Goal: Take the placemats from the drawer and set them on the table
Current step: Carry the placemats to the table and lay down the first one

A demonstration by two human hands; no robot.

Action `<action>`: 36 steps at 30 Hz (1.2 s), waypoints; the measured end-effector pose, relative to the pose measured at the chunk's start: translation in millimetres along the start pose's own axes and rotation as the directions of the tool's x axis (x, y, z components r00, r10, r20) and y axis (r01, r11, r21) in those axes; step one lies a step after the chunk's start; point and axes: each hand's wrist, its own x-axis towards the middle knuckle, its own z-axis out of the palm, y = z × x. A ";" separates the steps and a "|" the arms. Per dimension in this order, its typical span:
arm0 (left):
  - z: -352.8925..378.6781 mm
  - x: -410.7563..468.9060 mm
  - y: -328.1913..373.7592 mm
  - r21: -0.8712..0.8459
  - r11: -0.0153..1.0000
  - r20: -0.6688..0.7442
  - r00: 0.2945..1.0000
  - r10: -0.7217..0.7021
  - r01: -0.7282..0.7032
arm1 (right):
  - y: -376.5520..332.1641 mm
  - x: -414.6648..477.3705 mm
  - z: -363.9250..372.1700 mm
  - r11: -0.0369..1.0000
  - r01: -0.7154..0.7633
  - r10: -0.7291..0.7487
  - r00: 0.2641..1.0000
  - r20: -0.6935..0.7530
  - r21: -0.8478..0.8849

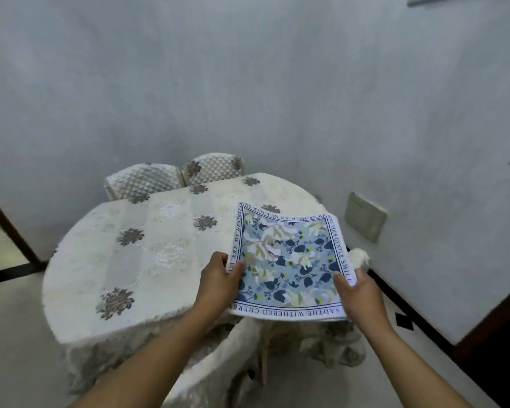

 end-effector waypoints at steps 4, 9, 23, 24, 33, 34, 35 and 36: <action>-2.1 59.6 -15.3 0.026 0.997 -0.061 0.996 -0.068 0.070 | -15.3 68.4 49.7 0.997 0.077 -0.076 0.992 0.105 -0.007; -0.2 141.9 -27.9 0.008 0.988 -0.178 0.973 -0.148 0.151 | -42.2 169.8 113.1 0.987 0.162 -0.161 0.962 0.222 0.016; -11.3 322.9 -67.9 -0.108 0.945 -0.326 0.888 -0.326 0.308 | -109.0 363.8 280.4 0.965 0.262 -0.231 0.872 0.432 -0.012; -14.2 333.6 -72.7 -0.105 0.946 -0.325 0.889 -0.324 0.307 | -111.9 369.1 291.1 0.968 0.252 -0.222 0.875 0.430 -0.012; -31.1 440.3 -143.3 -0.082 0.965 -0.270 0.926 -0.263 0.250 | -126.2 414.6 378.1 0.974 0.211 -0.167 0.919 0.356 -0.087; -29.2 451.3 -151.4 -0.095 0.965 -0.268 0.927 -0.261 0.244 | -124.0 420.7 389.0 0.974 0.205 -0.159 0.922 0.353 -0.096; -26.8 461.7 -159.2 -0.098 0.965 -0.266 0.928 -0.260 0.242 | -120.9 427.4 401.1 0.974 0.199 -0.150 0.923 0.355 -0.105; -24.1 472.4 -168.3 -0.090 0.967 -0.270 0.929 -0.254 0.238 | -116.5 434.9 414.0 0.974 0.195 -0.143 0.922 0.359 -0.114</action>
